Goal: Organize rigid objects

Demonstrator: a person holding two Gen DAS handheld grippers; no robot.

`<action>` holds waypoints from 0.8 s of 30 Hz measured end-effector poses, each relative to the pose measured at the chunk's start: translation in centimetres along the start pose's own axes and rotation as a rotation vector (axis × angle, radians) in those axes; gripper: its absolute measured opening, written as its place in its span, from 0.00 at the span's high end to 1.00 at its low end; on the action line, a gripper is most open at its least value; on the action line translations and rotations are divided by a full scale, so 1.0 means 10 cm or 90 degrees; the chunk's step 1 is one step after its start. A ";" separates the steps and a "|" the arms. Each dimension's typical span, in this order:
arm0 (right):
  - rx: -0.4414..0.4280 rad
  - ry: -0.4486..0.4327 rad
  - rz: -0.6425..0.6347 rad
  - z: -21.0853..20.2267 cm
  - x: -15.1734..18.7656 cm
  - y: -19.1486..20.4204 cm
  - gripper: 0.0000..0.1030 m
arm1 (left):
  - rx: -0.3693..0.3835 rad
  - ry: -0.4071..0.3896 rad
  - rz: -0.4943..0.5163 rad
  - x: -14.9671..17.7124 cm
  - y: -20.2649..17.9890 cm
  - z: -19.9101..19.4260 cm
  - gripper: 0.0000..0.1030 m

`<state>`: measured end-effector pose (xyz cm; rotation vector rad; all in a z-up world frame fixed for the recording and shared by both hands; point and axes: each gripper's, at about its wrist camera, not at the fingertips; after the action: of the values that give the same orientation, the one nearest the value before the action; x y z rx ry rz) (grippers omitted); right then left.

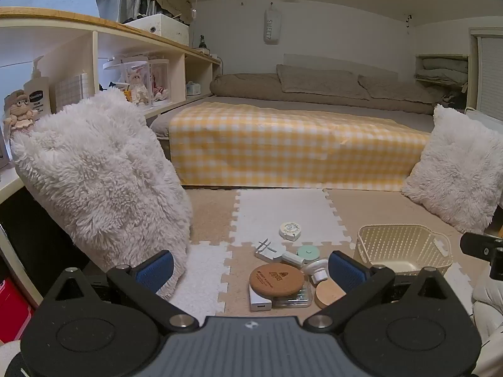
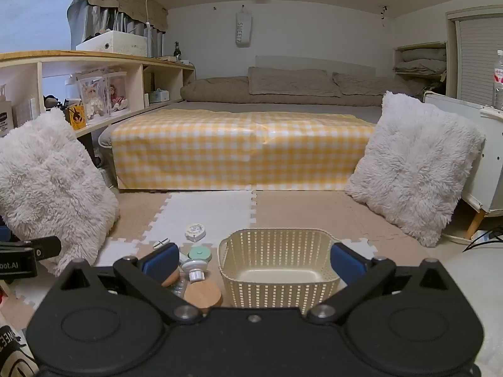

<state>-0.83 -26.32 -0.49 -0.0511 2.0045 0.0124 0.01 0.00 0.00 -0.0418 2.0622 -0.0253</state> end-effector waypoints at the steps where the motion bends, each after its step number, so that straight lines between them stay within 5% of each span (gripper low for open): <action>1: 0.000 0.000 -0.001 0.00 0.00 0.00 0.00 | 0.000 -0.001 -0.001 0.00 0.00 0.00 0.00; 24: -0.002 0.003 0.001 0.00 0.00 -0.01 0.00 | 0.001 -0.002 -0.001 0.00 0.00 0.00 0.00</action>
<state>-0.82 -26.37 -0.49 -0.0521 2.0091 0.0167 -0.01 0.00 0.00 -0.0428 2.0586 -0.0276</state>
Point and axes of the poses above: each gripper's, at about its wrist camera, not at the fingertips, and z roughly the way its jaws point, y to its left, x to its underside, and after that the axes turned 4 degrees about -z, right-handed
